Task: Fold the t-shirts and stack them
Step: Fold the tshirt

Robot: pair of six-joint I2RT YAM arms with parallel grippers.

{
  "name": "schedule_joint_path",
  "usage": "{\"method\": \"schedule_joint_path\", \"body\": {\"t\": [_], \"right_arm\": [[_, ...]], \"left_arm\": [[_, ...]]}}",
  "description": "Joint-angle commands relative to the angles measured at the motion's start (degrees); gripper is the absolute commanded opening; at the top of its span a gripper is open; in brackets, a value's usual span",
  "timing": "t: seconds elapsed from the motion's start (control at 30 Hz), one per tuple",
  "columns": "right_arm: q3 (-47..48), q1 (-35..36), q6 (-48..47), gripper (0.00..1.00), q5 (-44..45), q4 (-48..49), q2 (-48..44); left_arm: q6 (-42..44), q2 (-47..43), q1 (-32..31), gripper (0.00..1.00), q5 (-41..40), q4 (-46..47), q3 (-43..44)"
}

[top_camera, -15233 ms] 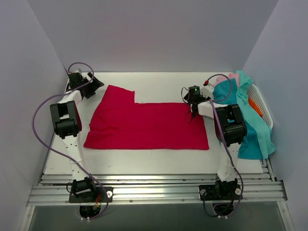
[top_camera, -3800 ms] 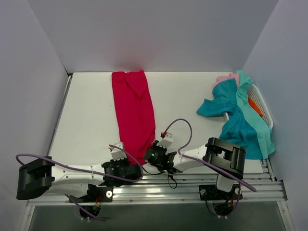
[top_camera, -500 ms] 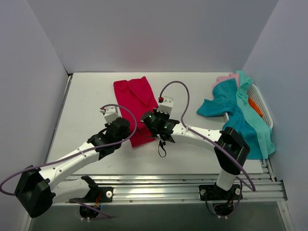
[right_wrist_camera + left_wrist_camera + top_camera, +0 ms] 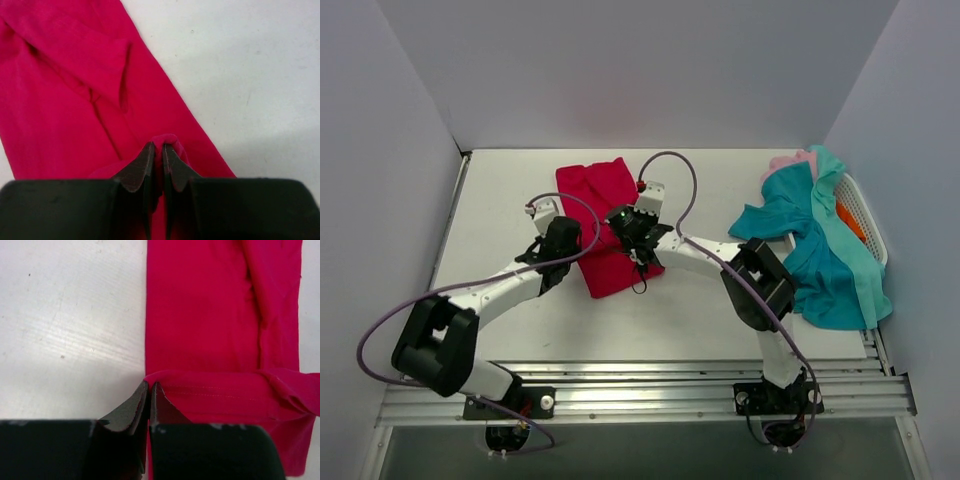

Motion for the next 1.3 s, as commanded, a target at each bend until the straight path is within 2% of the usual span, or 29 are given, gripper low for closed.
{"method": "schedule_joint_path", "body": {"t": [0.0,0.27,0.3,0.33,0.37,0.4,0.43,0.47,0.5,0.53,0.7,0.87,0.97,1.03,1.07,1.1,1.13,1.17,1.27], "right_arm": [[4.4,-3.8,-2.5,0.00,-0.1,1.3,3.1],[13.6,-9.5,-4.1,0.00,-5.0,2.4,13.9],[14.9,-9.9,-4.7,0.03,-6.0,2.9,15.1],[15.5,-10.7,-4.8,0.19,-6.4,3.3,15.5],[15.9,-11.0,-5.2,0.42,-6.8,4.6,15.8],[16.0,-11.2,-6.1,0.92,-7.9,5.8,16.0],[16.1,-11.4,-6.9,1.00,-7.9,6.8,15.9],[16.1,-11.6,-7.1,1.00,-7.6,7.2,15.9],[16.1,-11.6,-7.5,1.00,-7.5,7.4,15.6],[16.1,-11.8,-7.7,1.00,-7.4,7.6,15.1],[13.2,-12.1,-7.5,1.00,-6.9,8.5,10.5],[3.3,-12.0,-4.7,1.00,-6.5,9.8,3.2],[-5.5,-11.6,-3.4,1.00,-7.2,13.0,-3.1],[-10.1,-11.4,-3.5,0.96,-9.0,18.2,-7.7],[-12.0,-11.3,-3.5,0.90,-10.3,19.6,-8.7],[-14.6,-11.3,-3.3,0.48,-13.1,20.9,-10.1],[-15.1,-10.9,-2.8,0.13,-14.1,21.8,-10.3],[-14.4,-10.4,-2.2,0.00,-14.8,20.9,-10.3],[-11.6,-7.3,-2.7,0.00,-15.5,18.2,-7.1]], "left_arm": [[3.8,6.4,4.2,0.02,3.6,9.1,4.2],[7.0,25.8,10.6,0.02,10.7,15.3,14.1],[7.1,27.0,11.6,0.08,12.3,15.2,15.1],[6.9,28.1,12.2,0.13,12.9,14.9,17.1],[6.7,29.4,12.6,0.19,13.4,14.8,17.8],[6.5,29.7,12.9,0.31,13.8,14.9,18.1],[6.4,29.7,13.5,0.76,14.2,15.2,18.4],[6.5,29.3,13.6,0.90,14.0,15.3,18.5],[6.5,29.0,13.7,0.94,13.7,15.3,18.5],[6.3,28.5,13.8,0.94,13.4,14.9,18.7],[5.8,22.7,14.3,0.94,11.2,12.8,18.7],[7.0,14.7,14.7,0.94,9.4,8.0,19.9],[6.6,9.6,14.4,0.94,10.8,8.0,15.9],[5.0,7.2,13.6,0.94,11.7,9.0,10.4],[4.4,5.0,13.1,0.94,11.8,9.6,8.4],[3.8,3.9,12.3,0.94,12.0,11.3,6.4],[3.0,2.6,11.8,0.94,12.1,12.1,2.8],[2.7,2.2,11.2,0.94,12.0,12.7,1.5],[1.8,1.4,9.3,0.94,11.7,11.5,-0.9]]}}
